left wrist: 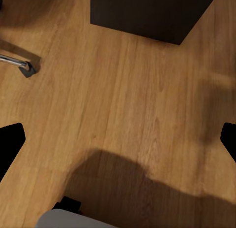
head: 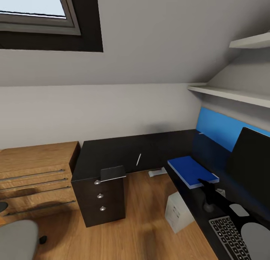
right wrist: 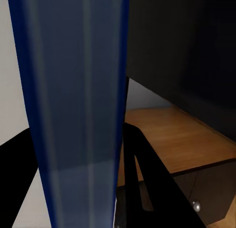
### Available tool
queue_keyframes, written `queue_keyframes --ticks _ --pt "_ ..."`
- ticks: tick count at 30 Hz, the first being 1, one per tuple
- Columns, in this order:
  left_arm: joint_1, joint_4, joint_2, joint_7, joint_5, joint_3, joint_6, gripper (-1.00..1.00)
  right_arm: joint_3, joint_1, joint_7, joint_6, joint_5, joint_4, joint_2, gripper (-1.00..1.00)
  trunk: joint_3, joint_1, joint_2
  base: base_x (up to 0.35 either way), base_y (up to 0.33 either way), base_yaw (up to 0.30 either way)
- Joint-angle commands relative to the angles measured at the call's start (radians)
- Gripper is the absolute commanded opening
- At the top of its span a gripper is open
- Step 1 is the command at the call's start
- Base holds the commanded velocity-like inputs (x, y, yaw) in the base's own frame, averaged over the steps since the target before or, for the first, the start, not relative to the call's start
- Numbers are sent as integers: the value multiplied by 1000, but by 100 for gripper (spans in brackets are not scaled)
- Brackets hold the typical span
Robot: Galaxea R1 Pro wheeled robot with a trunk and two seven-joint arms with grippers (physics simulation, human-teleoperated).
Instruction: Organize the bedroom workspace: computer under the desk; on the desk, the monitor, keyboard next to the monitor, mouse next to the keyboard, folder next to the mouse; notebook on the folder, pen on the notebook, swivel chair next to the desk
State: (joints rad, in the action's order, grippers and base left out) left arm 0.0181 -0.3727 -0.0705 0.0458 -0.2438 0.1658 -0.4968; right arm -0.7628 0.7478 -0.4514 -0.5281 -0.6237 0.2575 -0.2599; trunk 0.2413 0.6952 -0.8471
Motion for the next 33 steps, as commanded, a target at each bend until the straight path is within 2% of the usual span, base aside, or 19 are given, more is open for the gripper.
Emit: queue_keyframes --ticks 1,26,33 --pt "0 -2 0 5 -8 1 0 100 -6 1 0 -8 -4 0 0 -100 4 4 -8 0 0 0" --pt "0 -2 0 5 -8 1 0 100 -7 1 2 -12 -4 0 -1 -100 83 100 -183 0 0 0" --pt "0 -2 0 5 -8 1 0 100 -7 1 2 -11 -4 0 -2 -100 83 100 -183 0 0 0"
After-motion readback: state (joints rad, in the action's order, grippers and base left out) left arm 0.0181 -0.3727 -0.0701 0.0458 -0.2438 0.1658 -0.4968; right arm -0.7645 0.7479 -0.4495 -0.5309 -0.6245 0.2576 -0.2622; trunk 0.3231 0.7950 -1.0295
